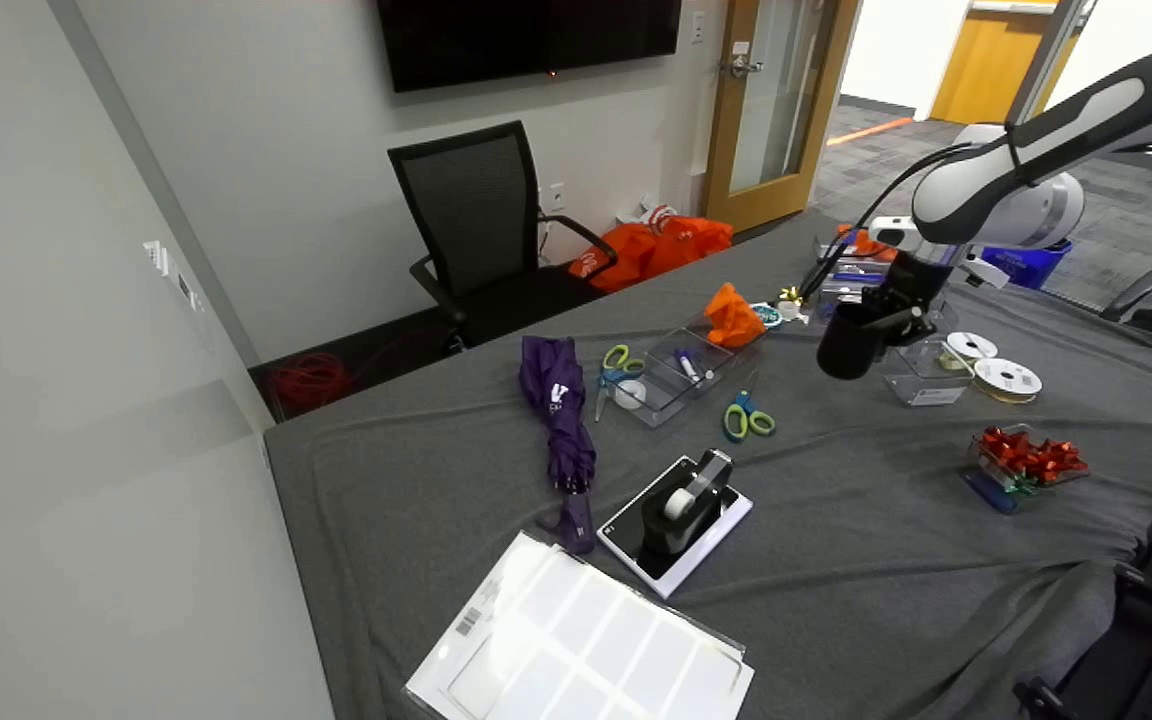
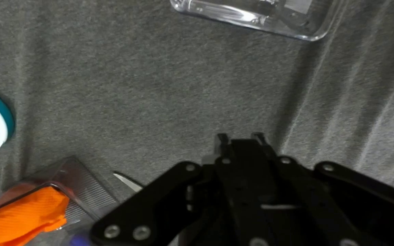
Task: Move the cup to the left
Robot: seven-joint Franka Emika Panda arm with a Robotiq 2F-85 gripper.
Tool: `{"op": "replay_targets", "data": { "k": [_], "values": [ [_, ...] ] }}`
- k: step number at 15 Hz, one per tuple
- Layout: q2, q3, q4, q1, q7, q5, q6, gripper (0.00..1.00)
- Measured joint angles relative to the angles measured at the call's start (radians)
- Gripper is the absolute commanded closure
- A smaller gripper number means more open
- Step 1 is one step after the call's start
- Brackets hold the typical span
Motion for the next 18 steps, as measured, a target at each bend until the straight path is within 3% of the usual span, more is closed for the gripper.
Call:
{"op": "replay_targets", "data": {
  "k": [4, 10, 18],
  "values": [
    [0.003, -0.027, -0.008, 0.045, 0.000, -0.004, 0.002, 0.95],
    [0.001, -0.053, -0.117, 0.201, 0.044, -0.092, 0.060, 0.95],
    [-0.032, -0.064, -0.361, 0.301, 0.084, -0.294, 0.415, 0.95]
  ]
}}
